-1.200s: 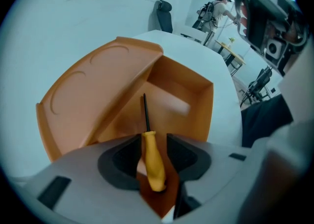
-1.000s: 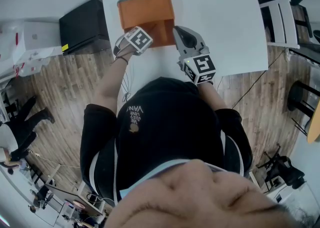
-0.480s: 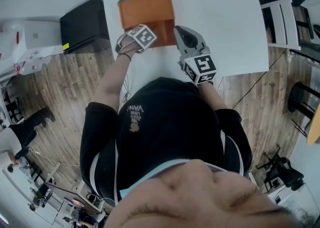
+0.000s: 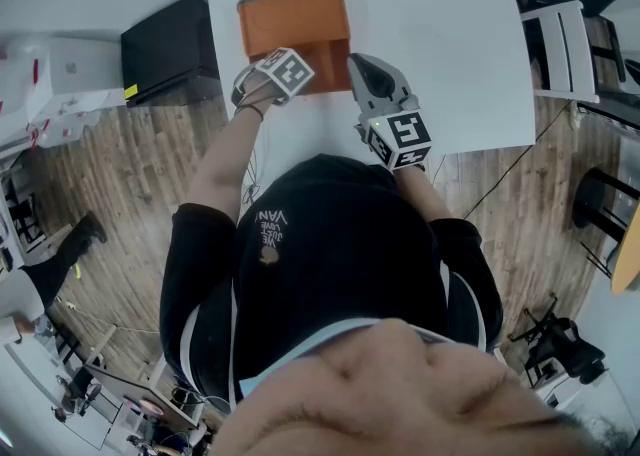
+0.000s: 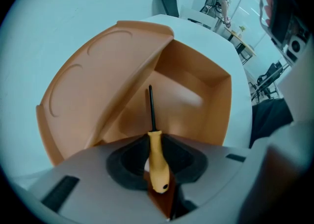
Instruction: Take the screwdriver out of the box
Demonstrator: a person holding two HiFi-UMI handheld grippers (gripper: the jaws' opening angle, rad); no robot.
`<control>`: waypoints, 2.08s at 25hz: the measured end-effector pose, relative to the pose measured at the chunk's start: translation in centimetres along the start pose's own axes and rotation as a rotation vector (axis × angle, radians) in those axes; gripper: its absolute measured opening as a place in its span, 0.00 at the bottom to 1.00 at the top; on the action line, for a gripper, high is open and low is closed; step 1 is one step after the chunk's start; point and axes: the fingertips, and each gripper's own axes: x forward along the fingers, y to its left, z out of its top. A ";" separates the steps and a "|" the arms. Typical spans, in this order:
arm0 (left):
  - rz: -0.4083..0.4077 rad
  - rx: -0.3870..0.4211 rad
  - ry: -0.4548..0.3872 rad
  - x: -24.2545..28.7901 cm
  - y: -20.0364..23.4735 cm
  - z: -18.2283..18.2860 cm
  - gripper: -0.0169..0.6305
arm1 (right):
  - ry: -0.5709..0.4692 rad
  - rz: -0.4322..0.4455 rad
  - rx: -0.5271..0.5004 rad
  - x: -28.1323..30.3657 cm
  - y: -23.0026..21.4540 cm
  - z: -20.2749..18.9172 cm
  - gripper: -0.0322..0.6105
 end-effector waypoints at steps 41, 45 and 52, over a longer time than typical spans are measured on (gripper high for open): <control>0.114 -0.052 -0.266 -5.5 -0.5 1.3 0.14 | -0.035 0.019 -0.057 -2.0 2.5 1.3 0.07; 0.115 -0.068 -0.330 -6.2 -0.8 1.7 0.14 | -0.038 0.015 -0.070 -2.2 2.7 1.5 0.07; 0.154 -0.078 -0.438 -8.3 -0.9 2.2 0.14 | -0.034 0.019 -0.086 -2.5 3.4 1.5 0.07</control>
